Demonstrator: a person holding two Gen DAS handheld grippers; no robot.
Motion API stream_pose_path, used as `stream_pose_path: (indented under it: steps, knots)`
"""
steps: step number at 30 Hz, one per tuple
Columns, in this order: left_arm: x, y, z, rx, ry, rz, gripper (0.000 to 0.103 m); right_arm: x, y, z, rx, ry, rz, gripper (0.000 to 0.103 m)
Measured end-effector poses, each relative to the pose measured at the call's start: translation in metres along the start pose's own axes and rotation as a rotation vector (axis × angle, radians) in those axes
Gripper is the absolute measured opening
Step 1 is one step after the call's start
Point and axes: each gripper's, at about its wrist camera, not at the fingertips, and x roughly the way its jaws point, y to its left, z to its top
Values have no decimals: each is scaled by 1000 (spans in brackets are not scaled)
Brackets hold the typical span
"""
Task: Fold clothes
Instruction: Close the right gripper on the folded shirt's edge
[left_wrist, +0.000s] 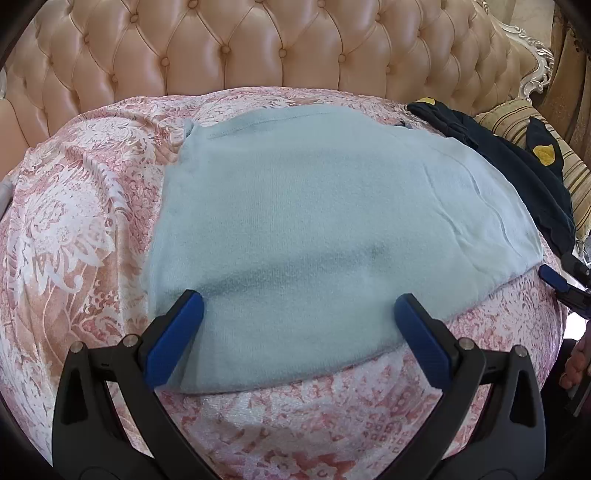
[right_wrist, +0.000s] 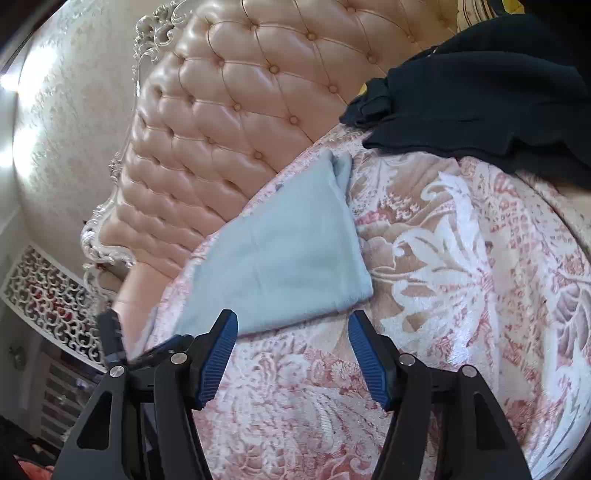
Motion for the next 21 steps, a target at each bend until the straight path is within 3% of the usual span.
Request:
stream_pose_path:
  steps: [7, 17, 21]
  knots:
    - [0, -1, -1, -2, -5, 1, 103, 0, -10, 3, 68, -27, -10, 59]
    - [0, 1, 0, -2, -2, -6, 103, -2, -35, 10, 452, -31, 20, 61]
    - [0, 2, 0, -1, -2, -10, 103, 3, -40, 20, 516, -54, 41, 64]
